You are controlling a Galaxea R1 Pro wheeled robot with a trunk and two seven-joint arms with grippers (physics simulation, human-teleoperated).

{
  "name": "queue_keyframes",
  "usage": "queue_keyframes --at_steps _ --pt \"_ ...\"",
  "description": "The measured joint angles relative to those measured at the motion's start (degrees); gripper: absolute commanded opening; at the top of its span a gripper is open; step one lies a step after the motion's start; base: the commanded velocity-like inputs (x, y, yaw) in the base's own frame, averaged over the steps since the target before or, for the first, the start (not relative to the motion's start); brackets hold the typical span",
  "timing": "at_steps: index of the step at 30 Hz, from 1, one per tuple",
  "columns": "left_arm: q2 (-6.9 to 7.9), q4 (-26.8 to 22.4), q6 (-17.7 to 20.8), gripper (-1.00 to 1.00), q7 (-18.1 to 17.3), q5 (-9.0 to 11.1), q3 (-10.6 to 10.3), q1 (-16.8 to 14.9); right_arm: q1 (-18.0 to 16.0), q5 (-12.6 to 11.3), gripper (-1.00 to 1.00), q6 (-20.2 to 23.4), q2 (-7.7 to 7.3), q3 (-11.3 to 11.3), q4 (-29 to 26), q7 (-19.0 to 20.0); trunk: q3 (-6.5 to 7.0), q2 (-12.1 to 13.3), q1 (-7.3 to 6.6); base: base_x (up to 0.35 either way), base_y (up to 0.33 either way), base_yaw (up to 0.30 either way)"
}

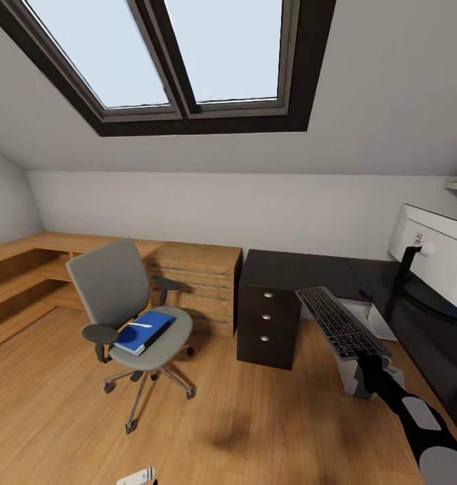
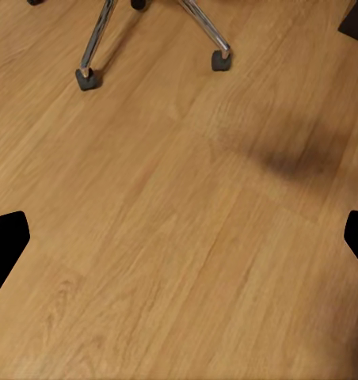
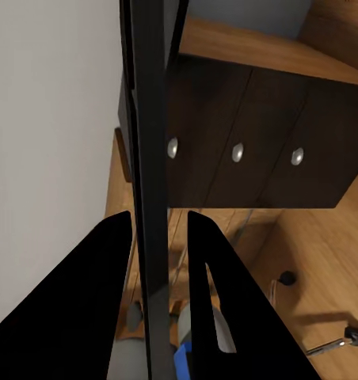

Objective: In the bedroom, organize the workspace by keeping the computer under the desk, ensuring the monitor is on the desk, placing the keyboard on the desk next to the monitor, placing the mouse on the desk next to the keyboard, moving the folder from the swivel chair onto the desk next to the mouse, stacking the notebook on top of the folder with the pen on top of the notebook, and positioning the swivel chair next to the desk.

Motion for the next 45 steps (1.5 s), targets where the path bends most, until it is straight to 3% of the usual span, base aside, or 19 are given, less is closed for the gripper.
queue_keyframes --at_steps 31,45 --pt "0.0 0.0 0.0 1.0 0.0 0.03 0.0 0.0 0.0 -0.06 -1.0 0.09 -0.31 0.0 -0.13 -0.09 0.0 0.0 0.0 0.001 0.0 0.0" --pt "-0.01 0.0 0.0 1.0 0.0 0.03 0.0 0.0 0.0 -0.06 -1.0 0.09 -0.31 0.01 -0.07 -0.09 0.0 0.0 -0.01 0.174 0.066 0.0"
